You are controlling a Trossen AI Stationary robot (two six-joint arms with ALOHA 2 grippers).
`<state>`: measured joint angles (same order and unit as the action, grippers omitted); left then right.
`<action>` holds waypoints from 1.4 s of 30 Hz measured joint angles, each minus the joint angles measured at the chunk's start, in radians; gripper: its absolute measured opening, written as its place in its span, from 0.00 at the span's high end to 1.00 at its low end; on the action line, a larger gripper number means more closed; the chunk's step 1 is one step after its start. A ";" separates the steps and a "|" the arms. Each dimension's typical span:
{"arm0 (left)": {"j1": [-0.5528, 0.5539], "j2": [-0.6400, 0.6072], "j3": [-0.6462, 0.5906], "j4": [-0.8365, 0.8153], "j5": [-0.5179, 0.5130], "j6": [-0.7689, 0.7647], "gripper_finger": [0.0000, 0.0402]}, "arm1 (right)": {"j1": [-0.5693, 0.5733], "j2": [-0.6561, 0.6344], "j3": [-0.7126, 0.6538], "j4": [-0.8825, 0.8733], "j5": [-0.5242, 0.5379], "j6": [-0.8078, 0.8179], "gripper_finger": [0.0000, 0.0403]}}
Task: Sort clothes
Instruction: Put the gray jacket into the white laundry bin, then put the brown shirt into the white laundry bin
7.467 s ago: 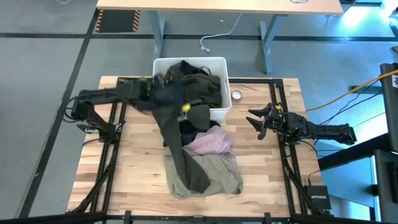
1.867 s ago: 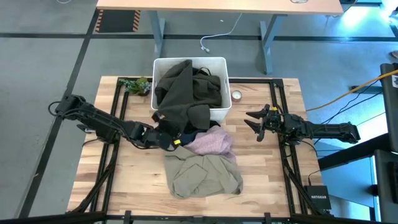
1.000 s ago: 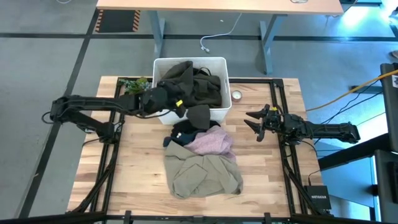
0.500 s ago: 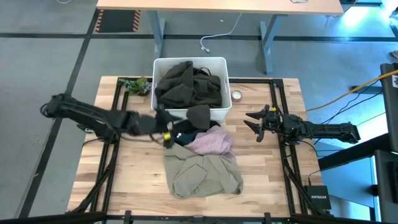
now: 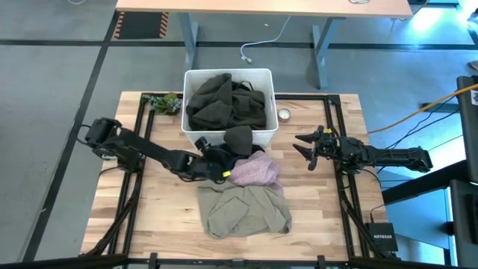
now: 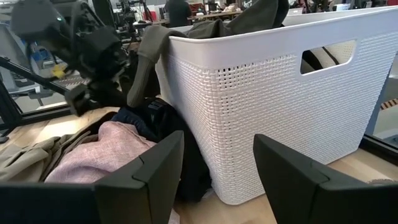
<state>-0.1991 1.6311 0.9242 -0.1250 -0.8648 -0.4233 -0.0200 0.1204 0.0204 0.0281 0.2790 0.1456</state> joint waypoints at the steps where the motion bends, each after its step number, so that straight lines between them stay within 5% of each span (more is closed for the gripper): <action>1: 0.012 0.007 0.000 0.034 0.000 0.024 0.54 | 0.000 0.000 0.000 0.000 0.000 0.000 0.47; 9: 0.041 0.012 0.019 0.414 0.039 0.313 0.54 | 0.000 0.000 0.000 0.000 0.000 -0.001 0.47; 16: 0.076 0.011 0.140 0.534 0.026 0.508 0.54 | 0.000 0.000 0.000 0.000 0.000 -0.002 0.47; 21: 0.156 -0.001 0.238 0.510 -0.033 0.550 0.54 | 0.000 0.000 0.000 0.000 0.000 -0.003 0.47; 28: 0.239 -0.004 0.331 0.172 0.059 0.393 0.54 | 0.000 0.000 0.000 -0.009 -0.002 -0.003 0.47; 38: -0.014 -0.050 0.381 0.100 -0.078 0.616 0.54 | 0.000 0.000 0.000 -0.013 -0.010 -0.002 0.47; 42: -0.072 -0.075 0.375 0.063 -0.084 0.595 0.54 | 0.000 0.000 0.000 -0.013 -0.011 0.004 0.47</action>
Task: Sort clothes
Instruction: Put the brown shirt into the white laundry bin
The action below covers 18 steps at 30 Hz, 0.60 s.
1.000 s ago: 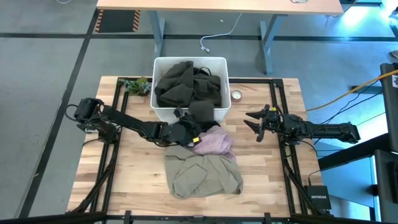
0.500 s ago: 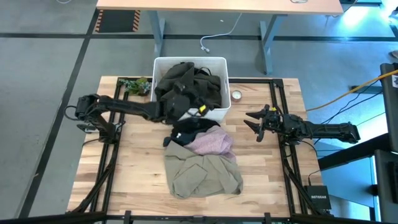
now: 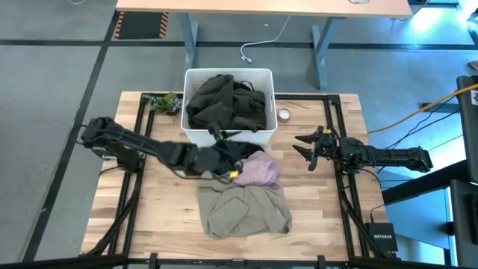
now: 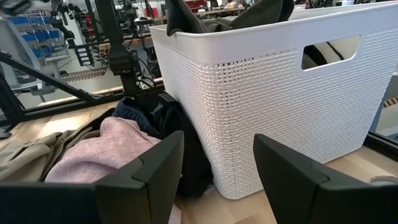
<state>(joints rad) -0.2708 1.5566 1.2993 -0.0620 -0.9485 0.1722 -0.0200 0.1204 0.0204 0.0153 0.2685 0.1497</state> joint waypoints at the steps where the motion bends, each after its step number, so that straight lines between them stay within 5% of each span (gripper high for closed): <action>1: -0.004 -0.004 0.000 -0.017 0.000 -0.017 0.54 | 0.000 0.000 0.000 0.000 0.000 0.000 0.47; 9: 0.029 -0.007 -0.002 -0.212 0.145 -0.202 0.54 | 0.000 0.000 0.000 0.001 0.000 -0.002 0.47; 18: 0.019 -0.010 -0.002 -0.218 0.269 -0.243 0.54 | 0.000 0.000 0.000 0.001 0.000 -0.021 0.47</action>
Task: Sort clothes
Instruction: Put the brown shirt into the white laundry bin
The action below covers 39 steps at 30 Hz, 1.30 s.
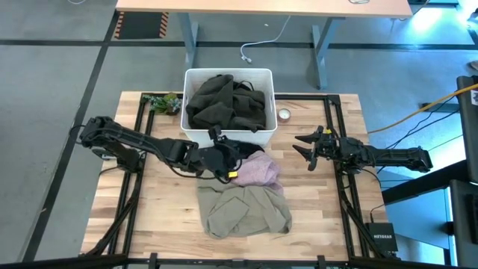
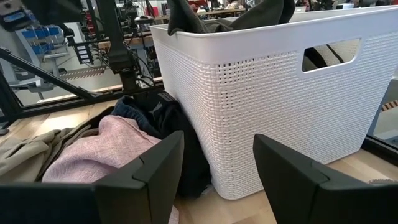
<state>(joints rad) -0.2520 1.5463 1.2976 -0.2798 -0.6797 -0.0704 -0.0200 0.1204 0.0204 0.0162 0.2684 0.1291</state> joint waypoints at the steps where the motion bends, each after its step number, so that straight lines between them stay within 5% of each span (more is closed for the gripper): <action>1: -0.005 -0.001 0.000 0.000 0.016 -0.002 0.54 | 0.000 0.000 0.000 0.000 0.000 0.000 0.47; 6: -0.030 -0.002 0.000 -0.003 0.052 -0.004 0.54 | 0.000 0.000 0.000 0.001 -0.032 0.004 0.47; 12: -0.036 -0.002 0.000 -0.003 0.051 -0.005 0.54 | 0.001 0.007 0.000 0.126 -0.319 0.037 0.47; 19: -0.035 -0.002 0.000 -0.004 0.051 -0.006 0.54 | 0.014 0.114 0.013 0.295 -0.447 0.129 0.47; 27: -0.028 -0.002 0.000 -0.069 0.048 -0.073 0.54 | 0.242 0.434 0.283 0.248 -0.346 -0.011 0.47; 34: -0.032 -0.012 -0.001 -0.085 0.047 -0.097 0.54 | 0.389 0.834 0.678 -0.198 -0.144 -0.137 0.47; 39: -0.036 -0.047 -0.001 -0.130 0.040 -0.151 0.54 | 0.409 1.123 0.888 -0.418 -0.133 -0.139 0.47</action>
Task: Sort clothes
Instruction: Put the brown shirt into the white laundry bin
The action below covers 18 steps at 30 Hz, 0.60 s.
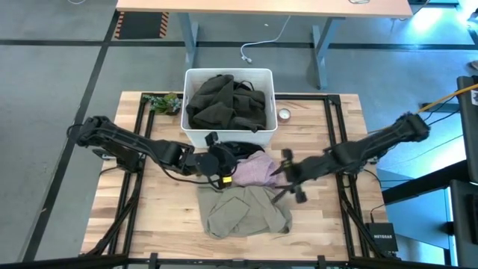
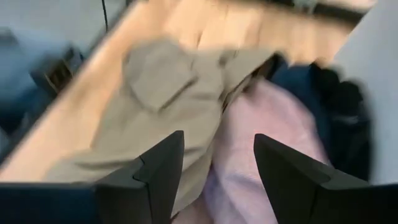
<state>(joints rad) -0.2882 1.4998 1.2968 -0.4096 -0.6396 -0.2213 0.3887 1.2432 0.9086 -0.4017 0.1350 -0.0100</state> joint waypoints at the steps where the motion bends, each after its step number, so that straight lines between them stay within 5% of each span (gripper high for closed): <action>1: -0.001 -0.008 0.000 -0.012 -0.002 -0.014 0.54 | 0.000 0.053 0.029 -0.012 -0.006 -0.003 0.47; 9: -0.027 -0.023 0.000 -0.064 -0.008 -0.067 0.54 | -0.018 0.365 0.226 -0.018 0.032 -0.047 0.47; 18: -0.028 -0.023 0.000 -0.081 -0.013 -0.070 0.54 | -0.048 0.565 0.296 0.001 -0.012 -0.087 0.47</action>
<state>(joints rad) -0.3164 1.4771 1.2968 -0.4909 -0.6523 -0.2912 0.3402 1.8079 1.2043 -0.4010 0.1229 -0.0974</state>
